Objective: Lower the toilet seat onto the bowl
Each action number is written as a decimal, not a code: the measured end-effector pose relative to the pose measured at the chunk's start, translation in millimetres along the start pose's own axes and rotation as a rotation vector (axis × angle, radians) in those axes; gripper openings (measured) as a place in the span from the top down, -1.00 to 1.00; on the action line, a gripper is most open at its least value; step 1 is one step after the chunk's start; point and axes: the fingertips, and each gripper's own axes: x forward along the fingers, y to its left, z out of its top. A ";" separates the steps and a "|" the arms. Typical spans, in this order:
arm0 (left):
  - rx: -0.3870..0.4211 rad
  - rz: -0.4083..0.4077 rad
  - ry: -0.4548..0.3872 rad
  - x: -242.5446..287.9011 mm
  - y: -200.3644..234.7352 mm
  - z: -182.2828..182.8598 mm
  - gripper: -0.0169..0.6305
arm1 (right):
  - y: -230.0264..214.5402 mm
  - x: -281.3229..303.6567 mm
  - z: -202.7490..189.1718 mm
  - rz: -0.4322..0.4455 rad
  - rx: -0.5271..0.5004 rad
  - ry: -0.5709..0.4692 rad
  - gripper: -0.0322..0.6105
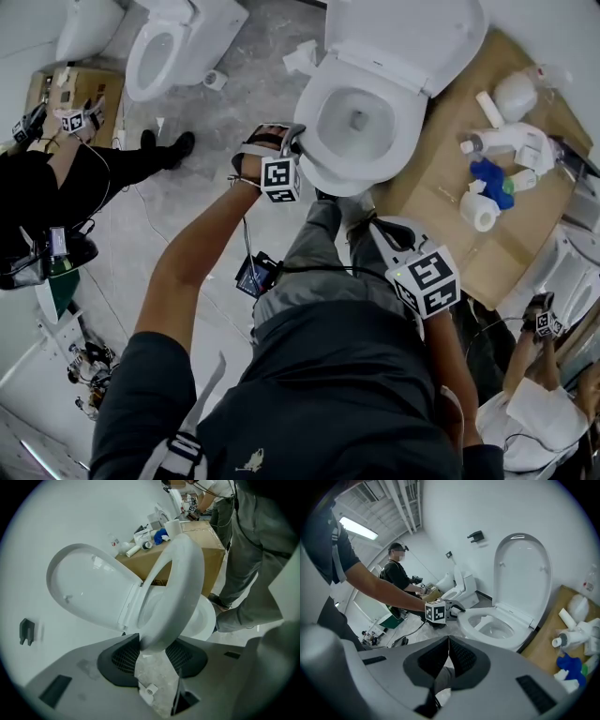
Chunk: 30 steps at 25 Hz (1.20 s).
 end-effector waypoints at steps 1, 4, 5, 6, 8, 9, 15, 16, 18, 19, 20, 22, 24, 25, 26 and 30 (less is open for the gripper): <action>0.009 -0.007 0.004 1.7 -4.8 -1.2 0.43 | -0.2 0.8 -1.4 -0.001 0.004 0.002 0.88; 0.029 -0.036 0.017 8.2 -20.0 -5.2 0.39 | -1.7 2.6 -4.8 -0.002 0.014 0.008 0.88; 0.035 -0.044 0.022 10.3 -24.0 -6.9 0.39 | -2.3 3.6 -5.3 -0.002 0.016 0.009 0.88; 0.042 -0.050 0.026 11.9 -27.1 -8.3 0.38 | -2.8 4.8 -5.5 -0.001 0.018 0.010 0.88; 0.053 -0.061 0.030 14.6 -32.8 -10.1 0.36 | -3.9 7.2 -5.8 0.000 0.022 0.011 0.88; 0.057 -0.067 0.031 16.0 -35.7 -10.6 0.36 | -4.5 8.1 -5.8 0.001 0.024 0.012 0.88; 0.085 -0.098 0.045 22.5 -51.4 -14.8 0.31 | -8.9 11.7 -5.4 0.004 0.034 0.019 0.88; 0.088 -0.102 0.047 23.7 -53.7 -15.4 0.30 | -10.0 12.0 -5.7 0.004 0.036 0.021 0.88; 0.097 -0.113 0.051 26.1 -57.9 -16.6 0.29 | -12.6 12.6 -7.1 0.005 0.039 0.025 0.88; 0.102 -0.119 0.054 27.3 -60.3 -17.2 0.28 | -13.9 12.9 -7.9 0.006 0.041 0.028 0.88; 0.107 -0.125 0.056 28.8 -63.2 -17.8 0.28 | -15.3 13.1 -8.8 0.006 0.043 0.030 0.88; 0.115 -0.140 0.060 31.8 -69.8 -19.4 0.27 | -18.0 13.6 -10.0 0.006 0.048 0.031 0.88; 0.124 -0.154 0.069 35.3 -76.8 -22.1 0.25 | -20.5 14.1 -10.5 0.003 0.055 0.031 0.88; 0.130 -0.162 0.076 37.2 -80.6 -23.9 0.24 | -21.6 14.4 -10.8 0.002 0.059 0.031 0.88; 0.137 -0.171 0.082 39.2 -84.5 -25.7 0.23 | -22.7 14.6 -11.5 0.001 0.063 0.031 0.88; 0.159 -0.214 0.101 47.5 -102.1 -32.7 0.21 | -24.8 16.2 -16.7 -0.003 0.080 0.037 0.88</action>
